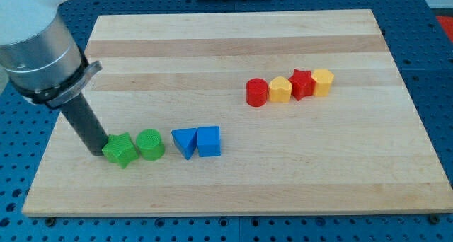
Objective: Push the blue blocks into the right of the green blocks
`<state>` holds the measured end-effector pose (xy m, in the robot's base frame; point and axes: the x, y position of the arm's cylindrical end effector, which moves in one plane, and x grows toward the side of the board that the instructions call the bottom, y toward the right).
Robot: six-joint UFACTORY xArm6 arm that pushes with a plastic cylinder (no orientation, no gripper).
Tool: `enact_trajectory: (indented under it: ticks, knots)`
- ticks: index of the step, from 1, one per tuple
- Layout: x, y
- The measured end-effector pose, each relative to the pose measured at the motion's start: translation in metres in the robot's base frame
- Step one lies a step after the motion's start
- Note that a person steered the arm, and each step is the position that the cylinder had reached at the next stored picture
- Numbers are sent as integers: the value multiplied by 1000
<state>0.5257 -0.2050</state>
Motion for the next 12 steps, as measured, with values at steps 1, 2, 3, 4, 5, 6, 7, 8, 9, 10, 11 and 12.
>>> enact_trajectory:
  ticks: [1, 2, 3, 4, 5, 6, 7, 8, 9, 10, 11, 12]
  knots:
    - [-1, 8]
    - [-1, -15]
    - [7, -39]
    - [34, -39]
    - [57, -25]
    - [61, 1]
    - [61, 1]
    - [61, 32]
    - [61, 134]
    - [56, 222]
    - [28, 280]
    - [-2, 276]
